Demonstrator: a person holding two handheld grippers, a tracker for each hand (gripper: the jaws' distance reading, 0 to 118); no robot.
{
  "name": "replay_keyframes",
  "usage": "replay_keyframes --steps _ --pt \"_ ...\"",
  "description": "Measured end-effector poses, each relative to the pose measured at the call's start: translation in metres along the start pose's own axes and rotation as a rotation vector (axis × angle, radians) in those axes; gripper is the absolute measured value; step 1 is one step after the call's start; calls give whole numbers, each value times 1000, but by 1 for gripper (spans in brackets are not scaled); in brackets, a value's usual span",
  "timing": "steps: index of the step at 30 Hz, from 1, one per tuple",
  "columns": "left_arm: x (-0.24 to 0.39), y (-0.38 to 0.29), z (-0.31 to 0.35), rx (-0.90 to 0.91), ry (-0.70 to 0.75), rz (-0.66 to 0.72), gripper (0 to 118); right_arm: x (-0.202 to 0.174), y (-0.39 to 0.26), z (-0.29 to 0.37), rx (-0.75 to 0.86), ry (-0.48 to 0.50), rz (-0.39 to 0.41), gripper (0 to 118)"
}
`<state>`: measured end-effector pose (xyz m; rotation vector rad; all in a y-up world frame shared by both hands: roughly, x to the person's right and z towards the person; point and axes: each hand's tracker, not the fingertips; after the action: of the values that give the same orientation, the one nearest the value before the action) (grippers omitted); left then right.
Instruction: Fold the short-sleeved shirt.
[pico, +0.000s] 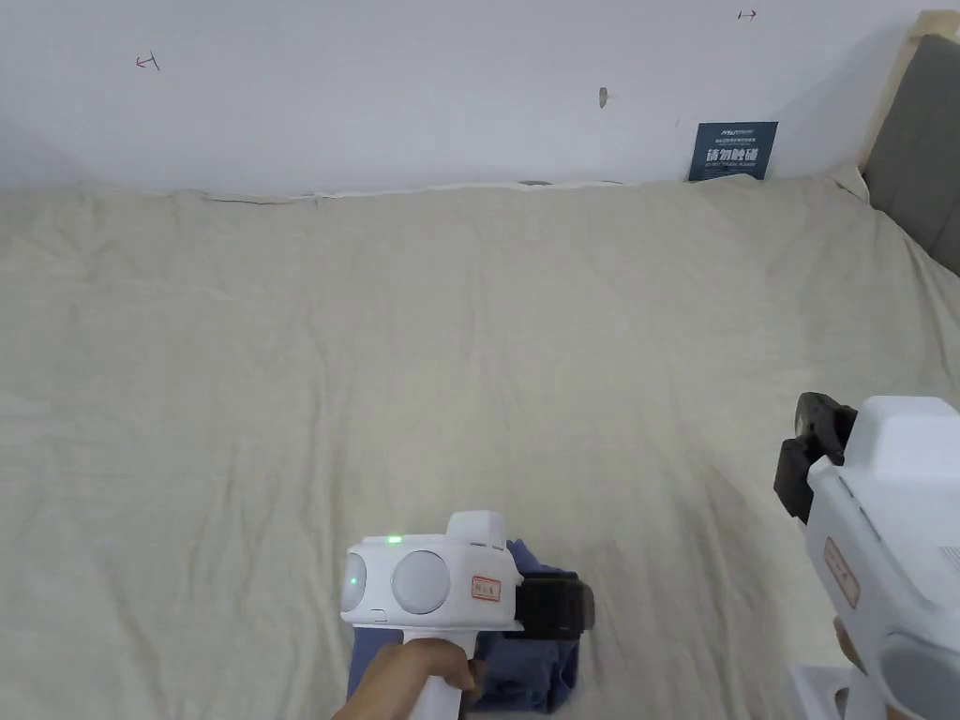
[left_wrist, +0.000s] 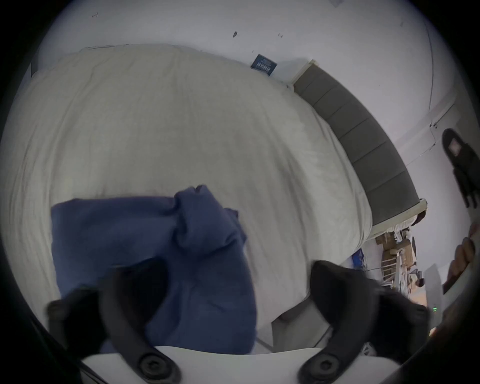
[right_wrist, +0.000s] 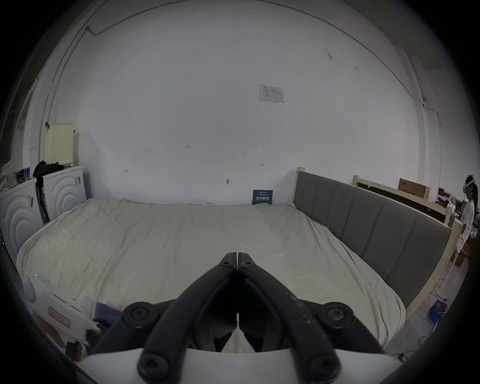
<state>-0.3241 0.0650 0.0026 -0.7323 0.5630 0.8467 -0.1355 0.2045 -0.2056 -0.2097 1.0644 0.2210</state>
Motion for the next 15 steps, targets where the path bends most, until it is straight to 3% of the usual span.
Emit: replay_keyframes --steps 7,9,11,13,15 --pt "9 -6 67 343 146 -147 117 -1 2 2 11 6 -10 1" --pt "2 -13 73 414 245 -167 107 -2 3 1 12 12 -9 1" --pt "-4 -23 76 479 324 -201 60 -4 3 1 13 18 -10 1" --pt "-13 -30 68 495 374 -221 1 -6 3 1 14 24 -12 1" --pt "-24 -37 59 471 375 -213 1 -7 2 0 12 31 -12 1"
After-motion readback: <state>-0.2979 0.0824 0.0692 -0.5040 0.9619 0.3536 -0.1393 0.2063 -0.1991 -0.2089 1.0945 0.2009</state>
